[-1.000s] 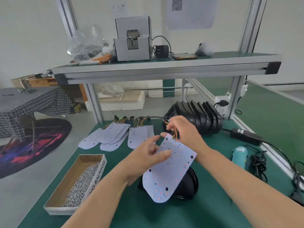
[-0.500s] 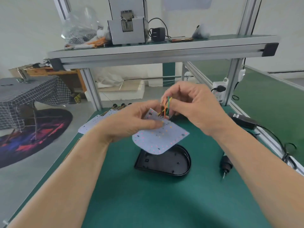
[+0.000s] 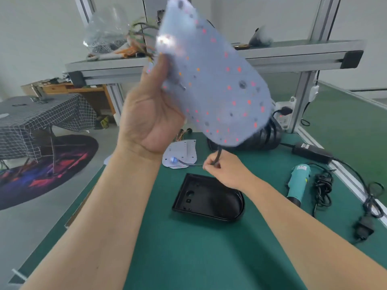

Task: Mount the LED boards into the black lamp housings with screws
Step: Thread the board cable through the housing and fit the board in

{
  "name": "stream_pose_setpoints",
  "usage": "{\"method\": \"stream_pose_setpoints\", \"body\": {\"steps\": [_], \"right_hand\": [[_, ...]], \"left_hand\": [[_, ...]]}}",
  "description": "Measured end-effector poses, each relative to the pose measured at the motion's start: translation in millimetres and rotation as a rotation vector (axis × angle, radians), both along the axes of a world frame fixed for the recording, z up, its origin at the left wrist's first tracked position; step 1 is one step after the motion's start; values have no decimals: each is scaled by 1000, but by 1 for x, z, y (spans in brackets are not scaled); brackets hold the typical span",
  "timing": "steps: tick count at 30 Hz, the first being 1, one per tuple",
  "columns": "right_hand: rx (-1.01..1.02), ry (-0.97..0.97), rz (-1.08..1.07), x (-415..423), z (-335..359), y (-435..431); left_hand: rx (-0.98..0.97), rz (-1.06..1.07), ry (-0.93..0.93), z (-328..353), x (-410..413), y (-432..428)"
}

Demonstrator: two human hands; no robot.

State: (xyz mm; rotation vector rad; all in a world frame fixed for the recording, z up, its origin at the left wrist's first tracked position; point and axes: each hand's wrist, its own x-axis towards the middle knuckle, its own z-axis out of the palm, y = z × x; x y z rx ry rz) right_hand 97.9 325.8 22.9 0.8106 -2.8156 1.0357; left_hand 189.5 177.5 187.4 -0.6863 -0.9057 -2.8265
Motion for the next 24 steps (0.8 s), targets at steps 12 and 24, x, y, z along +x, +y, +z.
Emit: {"method": "stream_pose_setpoints", "body": {"steps": [12, 24], "right_hand": [[-752, 81, -180, -6, 41, 37], [-645, 7, -102, 8, 25, 15]], "left_hand": [[-52, 260, -875, -121, 15, -37], [-89, 348, -1173, -199, 47, 5]]}}
